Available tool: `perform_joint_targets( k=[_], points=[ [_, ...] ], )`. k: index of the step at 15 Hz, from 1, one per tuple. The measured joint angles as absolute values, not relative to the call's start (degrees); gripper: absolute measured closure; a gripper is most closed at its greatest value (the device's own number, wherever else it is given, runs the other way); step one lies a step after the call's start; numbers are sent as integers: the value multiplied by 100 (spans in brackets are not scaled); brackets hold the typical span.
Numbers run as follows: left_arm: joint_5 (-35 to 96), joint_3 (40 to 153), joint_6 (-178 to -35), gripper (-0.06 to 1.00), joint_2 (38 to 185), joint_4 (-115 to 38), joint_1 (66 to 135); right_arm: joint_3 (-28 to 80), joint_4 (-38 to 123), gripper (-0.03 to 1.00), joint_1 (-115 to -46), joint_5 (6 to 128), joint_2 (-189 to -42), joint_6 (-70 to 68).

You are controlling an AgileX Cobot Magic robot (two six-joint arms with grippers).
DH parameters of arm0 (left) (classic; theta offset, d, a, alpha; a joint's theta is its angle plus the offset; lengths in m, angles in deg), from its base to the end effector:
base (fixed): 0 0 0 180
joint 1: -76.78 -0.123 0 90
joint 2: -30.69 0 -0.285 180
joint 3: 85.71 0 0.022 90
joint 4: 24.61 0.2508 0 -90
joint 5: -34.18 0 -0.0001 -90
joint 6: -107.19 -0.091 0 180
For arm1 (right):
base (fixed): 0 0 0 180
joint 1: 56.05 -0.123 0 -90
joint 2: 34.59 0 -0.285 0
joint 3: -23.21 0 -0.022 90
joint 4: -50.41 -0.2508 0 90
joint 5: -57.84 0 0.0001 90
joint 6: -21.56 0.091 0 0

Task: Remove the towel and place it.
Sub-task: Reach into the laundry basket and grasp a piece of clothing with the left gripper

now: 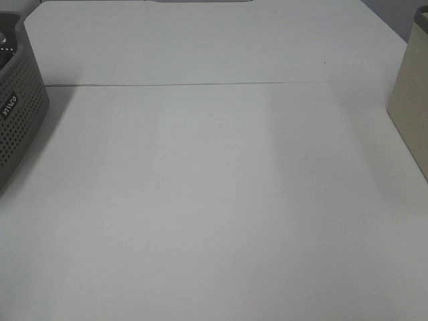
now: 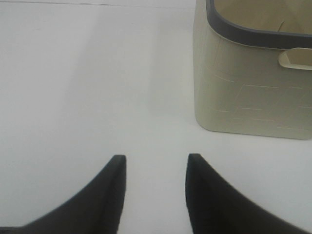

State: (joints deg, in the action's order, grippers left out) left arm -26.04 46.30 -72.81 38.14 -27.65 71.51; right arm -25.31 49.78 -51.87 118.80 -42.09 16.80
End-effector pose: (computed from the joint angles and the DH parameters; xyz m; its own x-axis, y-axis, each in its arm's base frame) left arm -0.0062 -0.0048 0.2809 -0.4292 -0.0660 -0.9008 -0.0618 0.9971 -0.0437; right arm -0.0058 0.0013 0.2772 -0.4561 -0.0445 -0.8888 0.0290 0.9975 -0.0649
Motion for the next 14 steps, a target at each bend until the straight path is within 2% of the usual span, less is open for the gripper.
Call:
perform_joint_targets(
  k=[12, 13, 14],
  points=[
    [-2604, 4630, -7401, 28, 3814, -2770, 7151, -2531, 4978, 56, -5187, 11880, -4209, 1680],
    [-2604, 4630, -7430, 23, 3814, -2770, 7151, -2531, 4978, 56, -5187, 11880, -4209, 1680],
    [-2604, 4630, -7470, 10, 3814, -2782, 7151, -2531, 4978, 56, -5187, 11880, -4209, 1680]
  ],
)
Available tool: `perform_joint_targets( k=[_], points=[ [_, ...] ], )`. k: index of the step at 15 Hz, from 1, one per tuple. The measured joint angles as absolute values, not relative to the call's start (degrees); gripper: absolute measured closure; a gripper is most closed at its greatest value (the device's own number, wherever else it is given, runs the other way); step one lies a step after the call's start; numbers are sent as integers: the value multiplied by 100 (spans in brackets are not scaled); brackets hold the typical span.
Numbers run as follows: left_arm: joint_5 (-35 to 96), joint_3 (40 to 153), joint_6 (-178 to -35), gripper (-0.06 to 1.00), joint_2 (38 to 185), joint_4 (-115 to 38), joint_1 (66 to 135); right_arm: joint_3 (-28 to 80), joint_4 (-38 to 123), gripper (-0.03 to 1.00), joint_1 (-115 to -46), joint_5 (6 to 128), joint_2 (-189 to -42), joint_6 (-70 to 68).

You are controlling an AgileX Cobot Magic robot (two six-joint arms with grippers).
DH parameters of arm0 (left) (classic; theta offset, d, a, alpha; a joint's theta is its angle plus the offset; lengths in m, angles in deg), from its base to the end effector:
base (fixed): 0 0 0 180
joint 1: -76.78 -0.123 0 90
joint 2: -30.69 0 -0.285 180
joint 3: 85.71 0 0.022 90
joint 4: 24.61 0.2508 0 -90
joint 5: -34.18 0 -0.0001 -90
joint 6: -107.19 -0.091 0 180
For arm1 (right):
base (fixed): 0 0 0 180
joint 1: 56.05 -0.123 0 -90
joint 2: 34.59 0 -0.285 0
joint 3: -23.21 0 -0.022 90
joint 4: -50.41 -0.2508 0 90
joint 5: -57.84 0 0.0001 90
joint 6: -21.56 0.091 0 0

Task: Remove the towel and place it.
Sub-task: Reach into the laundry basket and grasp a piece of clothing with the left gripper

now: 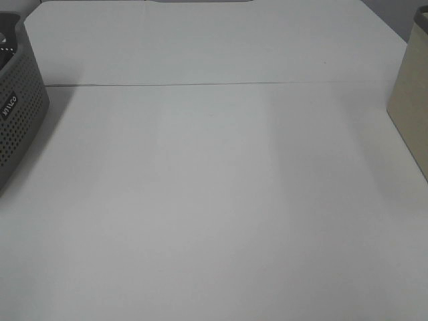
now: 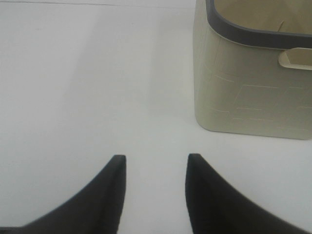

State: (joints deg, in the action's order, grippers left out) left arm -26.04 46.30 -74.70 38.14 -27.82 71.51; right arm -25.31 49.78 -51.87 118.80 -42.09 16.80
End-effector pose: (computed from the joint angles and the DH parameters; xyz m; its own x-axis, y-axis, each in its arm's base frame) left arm -0.0062 -0.0050 0.2809 -0.4308 -0.0346 -0.9018 -0.0459 0.9988 -0.0164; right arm -0.0058 0.0013 0.2772 -0.4561 -0.0445 -0.8888 0.0290 0.9975 -0.0649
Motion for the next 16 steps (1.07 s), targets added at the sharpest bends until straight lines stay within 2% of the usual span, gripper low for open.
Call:
perform_joint_targets(
  k=[1, 2, 16],
  points=[
    [-2604, 4630, -7476, 1, 3814, -2782, 7151, -2531, 4978, 56, -5187, 11880, -4209, 1680],
    [-2604, 4630, -7487, -4, 3814, -2782, 7151, -2531, 4978, 56, -5187, 11880, -4209, 1680],
    [-2604, 4630, -7751, -5, 3814, -2971, 7151, -2531, 4978, 56, -5187, 11880, -4209, 1680]
  ],
)
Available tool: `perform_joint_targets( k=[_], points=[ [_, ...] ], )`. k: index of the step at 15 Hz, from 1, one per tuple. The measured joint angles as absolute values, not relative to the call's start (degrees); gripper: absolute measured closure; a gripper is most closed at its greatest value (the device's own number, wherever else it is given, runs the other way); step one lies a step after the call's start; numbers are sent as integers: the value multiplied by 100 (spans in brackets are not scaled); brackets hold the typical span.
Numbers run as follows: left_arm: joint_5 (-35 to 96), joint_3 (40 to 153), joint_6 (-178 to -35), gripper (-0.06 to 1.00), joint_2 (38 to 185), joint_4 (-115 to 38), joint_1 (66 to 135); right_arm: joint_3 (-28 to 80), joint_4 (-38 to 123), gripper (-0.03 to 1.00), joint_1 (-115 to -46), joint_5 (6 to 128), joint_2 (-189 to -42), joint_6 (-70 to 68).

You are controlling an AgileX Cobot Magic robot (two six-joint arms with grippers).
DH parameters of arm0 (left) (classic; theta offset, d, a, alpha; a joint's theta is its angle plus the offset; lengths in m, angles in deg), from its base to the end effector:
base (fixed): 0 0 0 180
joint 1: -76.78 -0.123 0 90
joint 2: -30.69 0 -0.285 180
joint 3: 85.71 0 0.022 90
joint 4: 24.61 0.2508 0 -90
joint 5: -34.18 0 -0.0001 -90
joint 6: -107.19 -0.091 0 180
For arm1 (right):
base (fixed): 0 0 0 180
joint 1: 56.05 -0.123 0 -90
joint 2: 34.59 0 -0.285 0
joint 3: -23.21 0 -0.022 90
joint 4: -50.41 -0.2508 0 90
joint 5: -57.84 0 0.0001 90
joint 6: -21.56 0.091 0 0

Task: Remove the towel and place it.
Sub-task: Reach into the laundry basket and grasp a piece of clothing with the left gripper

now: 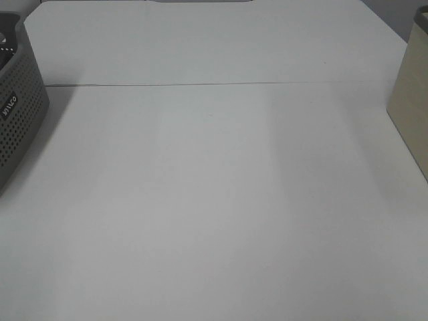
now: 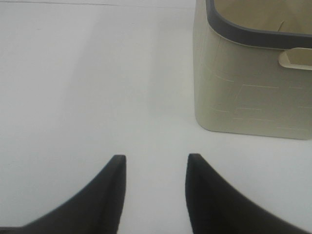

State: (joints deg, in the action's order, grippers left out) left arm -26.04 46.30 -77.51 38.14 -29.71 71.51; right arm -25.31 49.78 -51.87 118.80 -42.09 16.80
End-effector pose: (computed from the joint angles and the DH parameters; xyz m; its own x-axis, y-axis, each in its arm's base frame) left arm -0.0061 -0.0076 0.2811 -0.4302 -0.0019 -0.9027 -0.0060 1.0000 0.0008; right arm -0.0058 0.0013 0.2772 -0.4561 -0.0445 -0.8888 0.0290 0.9975 -0.0649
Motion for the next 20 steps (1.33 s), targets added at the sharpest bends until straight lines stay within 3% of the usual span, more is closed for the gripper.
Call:
perform_joint_targets(
  k=[20],
  points=[
    [-2604, 4630, -7757, -5, 3814, -2971, 7151, -2531, 4978, 56, -5187, 11880, -4209, 1680]
  ],
)
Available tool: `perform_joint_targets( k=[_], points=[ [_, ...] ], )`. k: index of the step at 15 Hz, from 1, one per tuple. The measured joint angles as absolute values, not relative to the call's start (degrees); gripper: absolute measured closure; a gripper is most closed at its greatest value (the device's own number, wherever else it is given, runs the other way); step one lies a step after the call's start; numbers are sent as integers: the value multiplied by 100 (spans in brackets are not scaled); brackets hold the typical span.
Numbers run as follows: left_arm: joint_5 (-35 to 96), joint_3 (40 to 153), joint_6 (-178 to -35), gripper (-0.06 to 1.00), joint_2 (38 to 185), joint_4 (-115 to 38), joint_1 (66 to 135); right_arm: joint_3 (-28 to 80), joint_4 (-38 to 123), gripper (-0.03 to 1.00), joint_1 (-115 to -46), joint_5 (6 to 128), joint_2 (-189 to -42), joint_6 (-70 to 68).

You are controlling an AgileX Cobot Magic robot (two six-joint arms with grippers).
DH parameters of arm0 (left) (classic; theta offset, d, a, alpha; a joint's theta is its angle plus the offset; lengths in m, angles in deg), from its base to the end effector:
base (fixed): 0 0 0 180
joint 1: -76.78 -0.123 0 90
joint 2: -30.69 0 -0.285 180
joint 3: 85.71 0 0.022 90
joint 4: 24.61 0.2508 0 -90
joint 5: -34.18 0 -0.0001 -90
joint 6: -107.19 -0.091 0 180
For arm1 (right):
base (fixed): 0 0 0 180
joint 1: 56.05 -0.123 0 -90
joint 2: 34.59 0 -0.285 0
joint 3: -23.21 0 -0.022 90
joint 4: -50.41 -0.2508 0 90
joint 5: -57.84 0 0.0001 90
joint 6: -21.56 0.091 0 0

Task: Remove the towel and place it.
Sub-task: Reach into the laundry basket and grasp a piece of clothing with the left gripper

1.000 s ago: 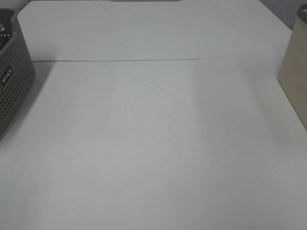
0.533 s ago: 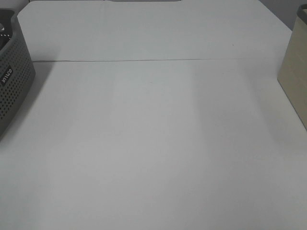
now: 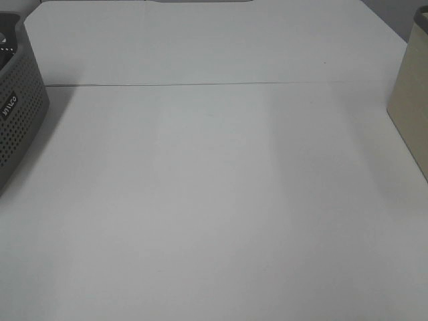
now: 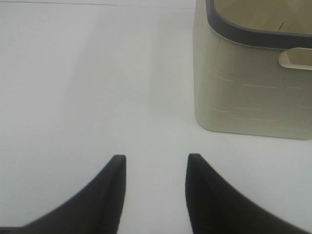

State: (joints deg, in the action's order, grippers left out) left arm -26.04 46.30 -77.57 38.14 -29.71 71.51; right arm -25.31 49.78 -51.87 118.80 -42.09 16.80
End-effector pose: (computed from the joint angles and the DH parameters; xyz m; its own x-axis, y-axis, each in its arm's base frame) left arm -0.0061 -0.0076 0.2811 -0.4302 -0.0009 -0.9027 -0.0056 1.0000 0.0017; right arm -0.0058 0.0013 0.2772 -0.4561 -0.0445 -0.8888 0.0290 0.9975 -0.0649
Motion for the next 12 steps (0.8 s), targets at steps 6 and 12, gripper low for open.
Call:
perform_joint_targets(
  k=[6, 12],
  points=[
    [-3263, 5277, -8593, -5, 4799, -2885, 7151, -2531, 4978, 56, -5187, 11880, -4209, 1680],
    [-3194, 8583, -11137, -5, 9337, -2701, 7151, -2531, 4978, 56, -5187, 11880, -4209, 1680]
  ],
)
